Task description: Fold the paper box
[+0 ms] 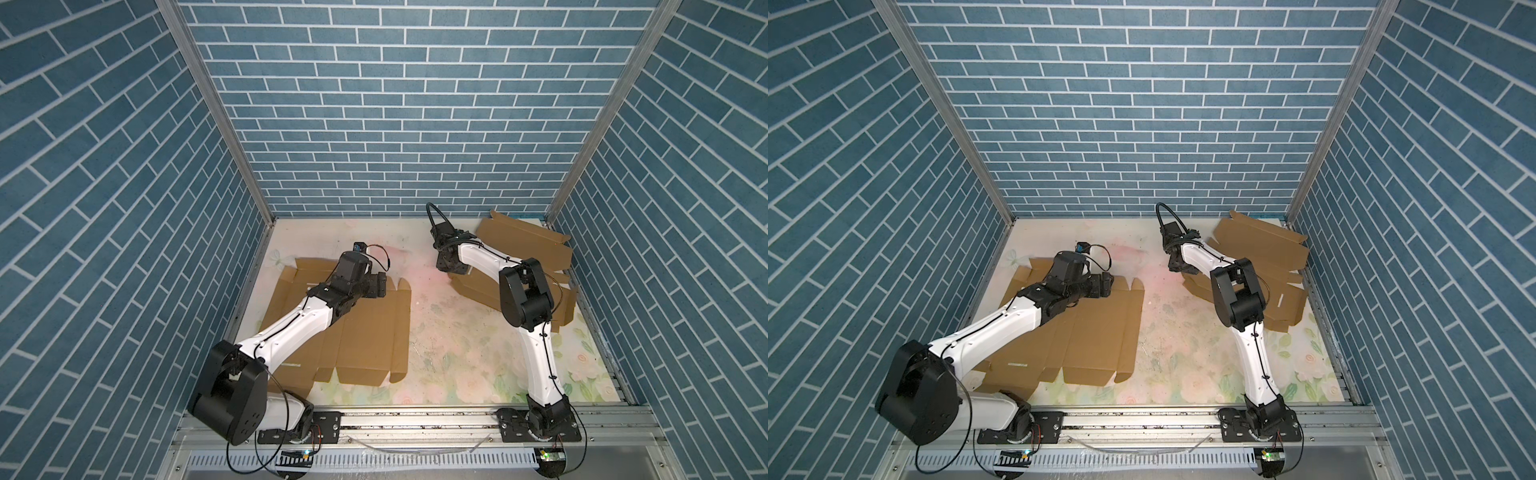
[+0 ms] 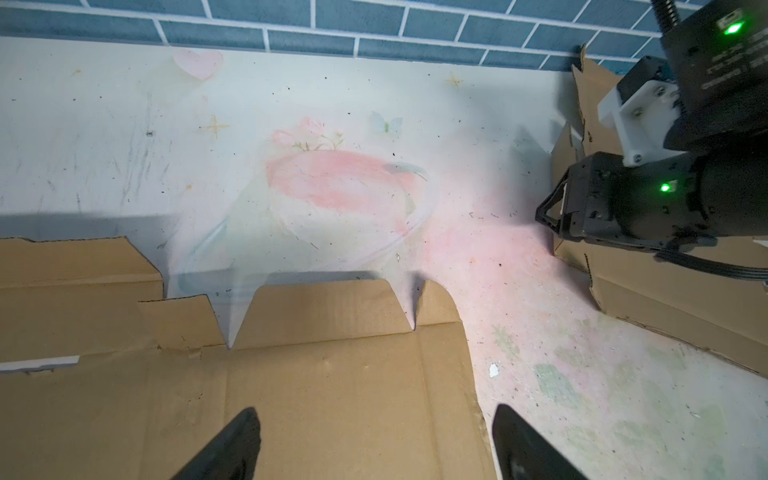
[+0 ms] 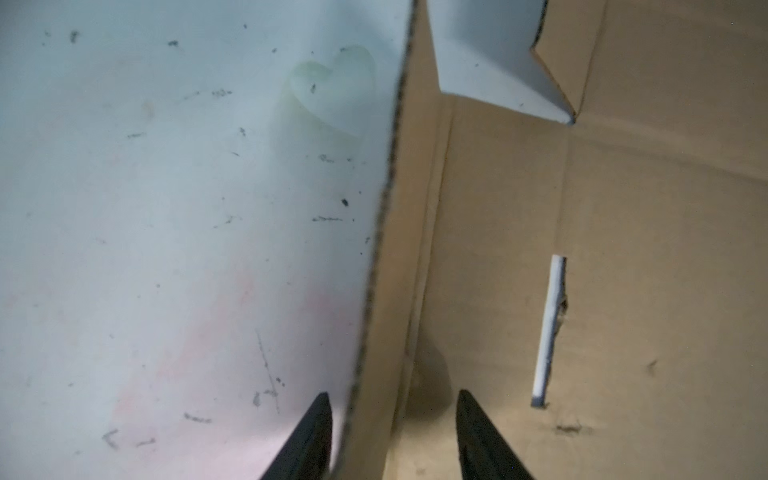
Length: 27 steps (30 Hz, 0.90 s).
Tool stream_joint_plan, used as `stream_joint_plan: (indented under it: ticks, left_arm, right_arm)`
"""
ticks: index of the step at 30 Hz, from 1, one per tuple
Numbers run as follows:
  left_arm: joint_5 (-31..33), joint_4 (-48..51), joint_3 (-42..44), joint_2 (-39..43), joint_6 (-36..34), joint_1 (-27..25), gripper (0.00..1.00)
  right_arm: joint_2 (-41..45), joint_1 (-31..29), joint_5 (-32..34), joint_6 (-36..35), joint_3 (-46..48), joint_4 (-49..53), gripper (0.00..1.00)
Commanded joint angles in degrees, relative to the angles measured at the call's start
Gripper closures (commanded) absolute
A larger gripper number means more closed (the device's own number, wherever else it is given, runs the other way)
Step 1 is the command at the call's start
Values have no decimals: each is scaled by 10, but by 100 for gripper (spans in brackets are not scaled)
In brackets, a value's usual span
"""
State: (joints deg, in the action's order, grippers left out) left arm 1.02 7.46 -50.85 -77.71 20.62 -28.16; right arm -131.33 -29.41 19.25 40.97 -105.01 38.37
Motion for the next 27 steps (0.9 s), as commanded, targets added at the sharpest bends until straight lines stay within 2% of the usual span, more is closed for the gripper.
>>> stream_joint_plan:
  ticks: [1, 6, 11, 16, 20, 25, 27]
  left_arm:
    - [-3, -24, 26, 15, 25, -3, 13]
    - [-36, -112, 83, 29, 80, -10, 14]
    - [-52, -182, 126, 20, 113, -35, 15]
    - [-62, -241, 134, -2, 105, -88, 12]
    - [-64, -285, 119, -51, 103, -130, 10]
    - [-74, -337, 77, -125, 133, -173, 6]
    - [-73, -364, 69, -157, 173, -181, 6]
  right_arm:
    - [21, 2, -21, 29, 2, 4, 65]
    - [92, 1, -71, 54, 61, -32, 79]
    - [159, 2, -125, 99, 119, -64, 86]
    - [221, 1, -180, 170, 179, -111, 92]
    - [253, 0, -190, 196, 193, -107, 95]
    - [292, -3, -220, 282, 237, -147, 94]
    - [311, -7, -217, 315, 256, -170, 95]
